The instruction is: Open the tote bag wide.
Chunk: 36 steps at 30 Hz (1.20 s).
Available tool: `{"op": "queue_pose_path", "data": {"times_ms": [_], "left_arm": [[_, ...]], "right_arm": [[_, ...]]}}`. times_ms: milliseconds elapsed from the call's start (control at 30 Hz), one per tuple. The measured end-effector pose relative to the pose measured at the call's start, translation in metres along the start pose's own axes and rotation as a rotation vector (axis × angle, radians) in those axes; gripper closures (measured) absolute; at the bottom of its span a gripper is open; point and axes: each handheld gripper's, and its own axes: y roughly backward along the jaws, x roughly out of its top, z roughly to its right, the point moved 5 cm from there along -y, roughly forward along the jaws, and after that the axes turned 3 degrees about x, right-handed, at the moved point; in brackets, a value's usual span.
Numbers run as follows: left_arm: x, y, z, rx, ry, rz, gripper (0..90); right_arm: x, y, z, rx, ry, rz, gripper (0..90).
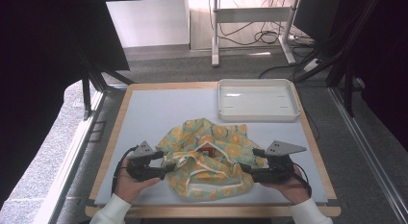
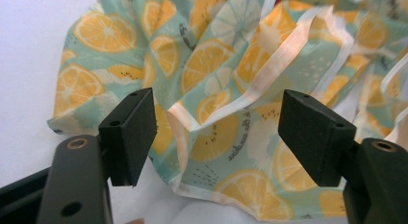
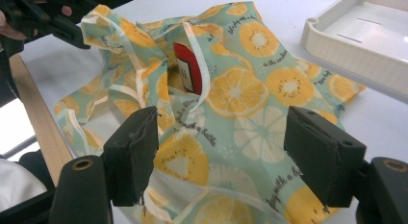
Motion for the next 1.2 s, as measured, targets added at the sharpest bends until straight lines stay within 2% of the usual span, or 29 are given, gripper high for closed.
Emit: {"op": "queue_pose_path", "data": {"times_ms": [167,200,333,400,467,533,567,633,667,700,800,933,1000,1033,1067,1100,1133,1167,1200], "left_arm": [[0.0,-0.006,0.003,-0.02,-0.006,-0.012,33.6],[0.002,-0.012,0.007,-0.028,-0.023,-0.018,34.8],[0.002,-0.02,0.009,-0.023,-0.049,-0.035,38.2],[0.001,-0.023,0.008,-0.017,-0.042,-0.045,40.5],[0.0,-0.025,0.005,-0.009,-0.031,-0.053,48.1],[-0.001,-0.028,0.003,-0.005,-0.03,-0.061,50.8],[-0.002,-0.03,0.003,-0.001,-0.03,-0.064,56.8],[-0.001,-0.031,0.002,-0.003,-0.024,-0.063,61.6],[-0.001,-0.031,0.002,0.0,-0.019,-0.061,61.6],[-0.001,-0.031,0.002,0.004,-0.013,-0.059,68.3],[0.0,-0.031,-0.001,0.0,0.014,-0.055,77.0],[-0.001,-0.032,-0.002,-0.011,0.026,-0.059,82.1],[-0.001,-0.032,-0.002,-0.014,0.03,-0.059,82.8],[-0.001,-0.032,-0.002,-0.015,0.029,-0.06,83.5],[-0.001,-0.031,-0.002,-0.016,0.029,-0.061,84.6],[-0.001,-0.031,-0.002,-0.016,0.029,-0.061,84.6],[-0.001,-0.031,-0.002,-0.017,0.029,-0.061,85.6],[-0.001,-0.031,-0.002,-0.018,0.031,-0.061,85.9],[-0.001,-0.031,-0.002,-0.018,0.031,-0.061,86.1]], "right_arm": [[0.004,-0.006,-0.001,0.002,0.017,-0.015,27.6],[0.004,-0.009,-0.002,0.001,0.026,-0.024,27.6],[0.007,-0.018,-0.002,0.007,0.039,-0.044,27.3],[0.008,-0.023,-0.002,0.012,0.035,-0.053,26.7],[0.007,-0.024,-0.002,0.013,0.032,-0.066,26.0],[0.004,-0.024,-0.001,0.005,0.034,-0.079,25.0],[-0.001,-0.024,-0.001,-0.002,0.032,-0.1,23.2],[-0.006,-0.027,-0.003,0.004,0.032,-0.134,20.1],[-0.006,-0.027,-0.003,0.004,0.032,-0.134,20.1],[-0.009,-0.031,-0.007,0.007,0.051,-0.166,17.7],[-0.013,-0.038,-0.01,-0.007,0.069,-0.198,16.8],[-0.022,-0.047,-0.009,-0.025,0.072,-0.24,16.6],[-0.024,-0.049,-0.01,-0.028,0.074,-0.244,16.7],[-0.025,-0.052,-0.01,-0.035,0.078,-0.256,17.4],[-0.026,-0.056,-0.009,-0.048,0.071,-0.257,23.4],[-0.026,-0.056,-0.009,-0.048,0.071,-0.257,23.4],[-0.026,-0.056,-0.007,-0.066,0.072,-0.254,32.4],[-0.026,-0.056,-0.006,-0.073,0.075,-0.251,37.6],[-0.026,-0.056,-0.006,-0.073,0.075,-0.251,37.6]]}}
